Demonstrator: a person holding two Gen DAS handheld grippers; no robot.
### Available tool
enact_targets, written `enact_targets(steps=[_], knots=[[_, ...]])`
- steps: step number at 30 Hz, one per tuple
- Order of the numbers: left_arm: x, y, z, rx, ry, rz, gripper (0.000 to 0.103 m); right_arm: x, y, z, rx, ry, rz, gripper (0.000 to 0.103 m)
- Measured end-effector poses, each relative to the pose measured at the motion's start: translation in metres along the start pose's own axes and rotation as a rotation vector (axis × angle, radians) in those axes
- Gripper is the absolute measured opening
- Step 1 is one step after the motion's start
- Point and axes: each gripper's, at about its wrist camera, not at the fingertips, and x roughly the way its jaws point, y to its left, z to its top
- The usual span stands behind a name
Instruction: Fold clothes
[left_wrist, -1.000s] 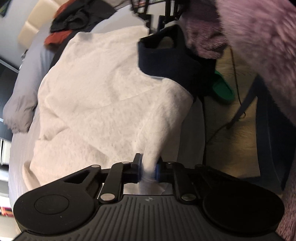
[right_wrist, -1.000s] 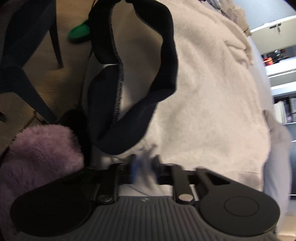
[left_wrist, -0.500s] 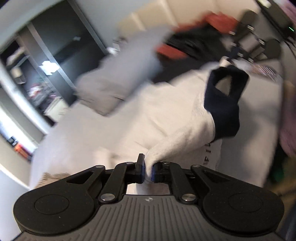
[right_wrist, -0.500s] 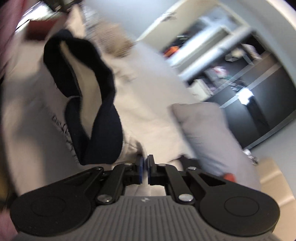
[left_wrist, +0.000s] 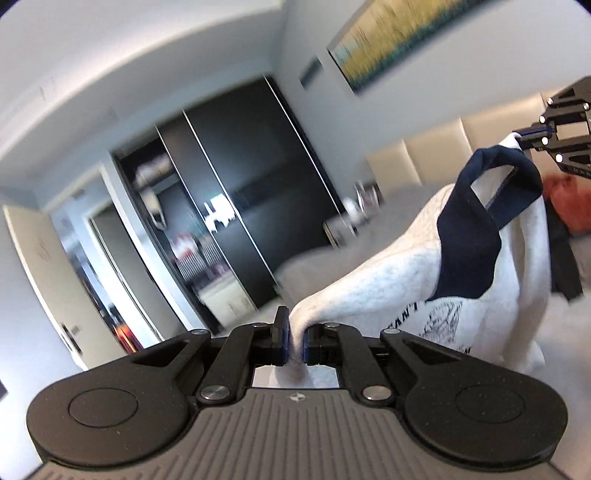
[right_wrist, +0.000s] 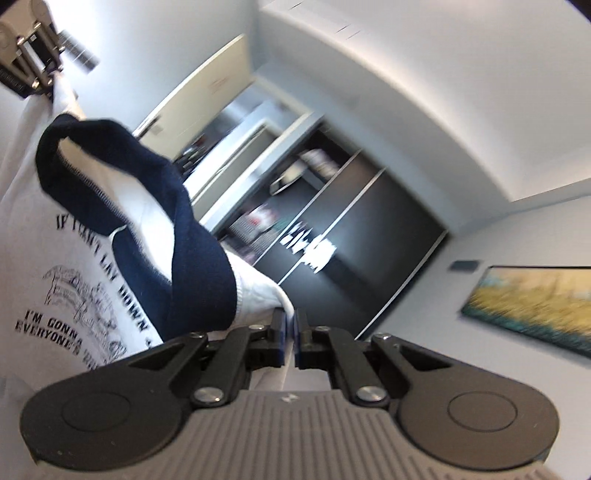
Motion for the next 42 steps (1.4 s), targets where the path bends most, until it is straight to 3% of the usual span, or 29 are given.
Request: enact_targets(steps=[6, 11, 14, 23, 32, 35, 37, 42], knots=[[-0.016, 0.011, 0.060, 0.040, -0.112, 0.078, 0.005, -0.003, -0.036, 0.050, -0.103, -0.059, -0.143, 0.004], [0.001, 0.017, 0.084, 0.044, -0.070, 0.076, 0.005, 0.022, -0.048, 0.073, -0.122, -0.031, -0.173, 0.004], [0.028, 0.022, 0.083, 0.023, -0.020, 0.055, 0.005, 0.038, -0.048, 0.081, -0.135, -0.003, -0.176, 0.004], [0.108, 0.033, 0.064, -0.054, 0.070, 0.048, 0.005, 0.129, -0.020, 0.058, -0.109, 0.084, -0.149, 0.004], [0.141, 0.058, 0.079, -0.094, 0.002, 0.117, 0.005, 0.186, -0.032, 0.078, -0.085, 0.058, -0.211, 0.004], [0.138, 0.058, 0.070, -0.093, 0.010, 0.083, 0.005, 0.185, -0.030, 0.071, -0.087, 0.060, -0.190, 0.004], [0.137, 0.045, 0.047, -0.062, 0.060, 0.040, 0.005, 0.183, -0.025, 0.061, -0.085, 0.073, -0.160, 0.004], [0.134, 0.009, -0.013, 0.018, 0.183, -0.069, 0.005, 0.163, 0.017, 0.002, -0.100, 0.145, -0.006, 0.004]])
